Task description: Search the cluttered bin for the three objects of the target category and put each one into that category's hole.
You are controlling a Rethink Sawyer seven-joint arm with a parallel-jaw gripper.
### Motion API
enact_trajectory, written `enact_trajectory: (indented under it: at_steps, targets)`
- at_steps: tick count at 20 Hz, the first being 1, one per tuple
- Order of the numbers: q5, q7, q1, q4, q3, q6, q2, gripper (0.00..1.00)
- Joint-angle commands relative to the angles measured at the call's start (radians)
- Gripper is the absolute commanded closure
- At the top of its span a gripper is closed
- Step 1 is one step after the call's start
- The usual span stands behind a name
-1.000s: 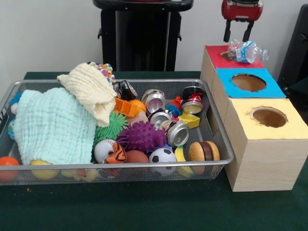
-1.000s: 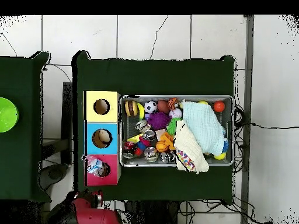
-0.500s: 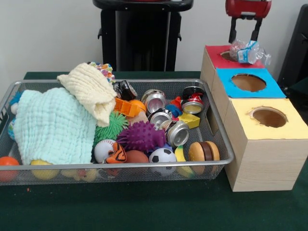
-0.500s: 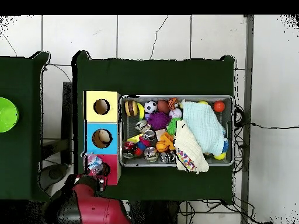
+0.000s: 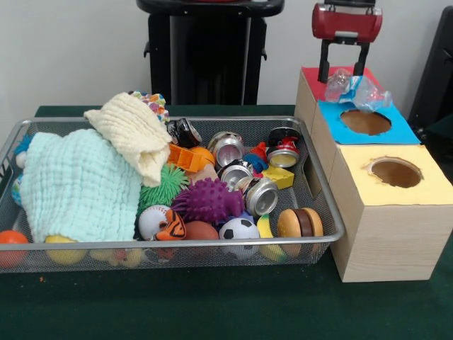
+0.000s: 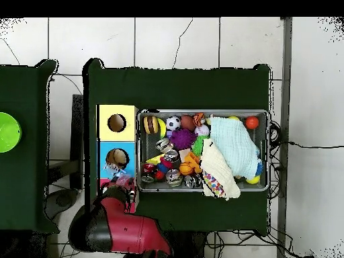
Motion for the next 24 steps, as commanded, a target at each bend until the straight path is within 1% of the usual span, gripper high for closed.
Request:
enact_trajectory:
  at_steps: [1, 6, 10, 13, 15, 19, 20, 21, 24]
  targets:
    - [-0.059, 0.158, -0.058, -0.058, 0.092, -0.079, 0.095, 0.00]
    - [-0.052, 0.154, -0.085, -0.072, 0.120, -0.053, 0.091, 0.00]
    - [-0.048, 0.164, -0.110, -0.058, 0.148, -0.044, 0.080, 0.00]
    - [-0.054, 0.173, -0.127, -0.044, 0.171, -0.058, 0.082, 0.00]
    - [-0.053, 0.174, -0.131, -0.042, 0.176, -0.061, 0.085, 0.00]
    - [-0.049, 0.163, -0.138, -0.036, 0.181, -0.030, 0.078, 0.00]
    - [-0.041, 0.174, -0.139, -0.009, 0.189, -0.009, 0.068, 0.00]
    - [-0.030, 0.182, -0.147, 0.016, 0.204, 0.029, 0.041, 0.00]
    - [0.003, 0.166, -0.164, 0.063, 0.228, 0.240, -0.102, 0.00]
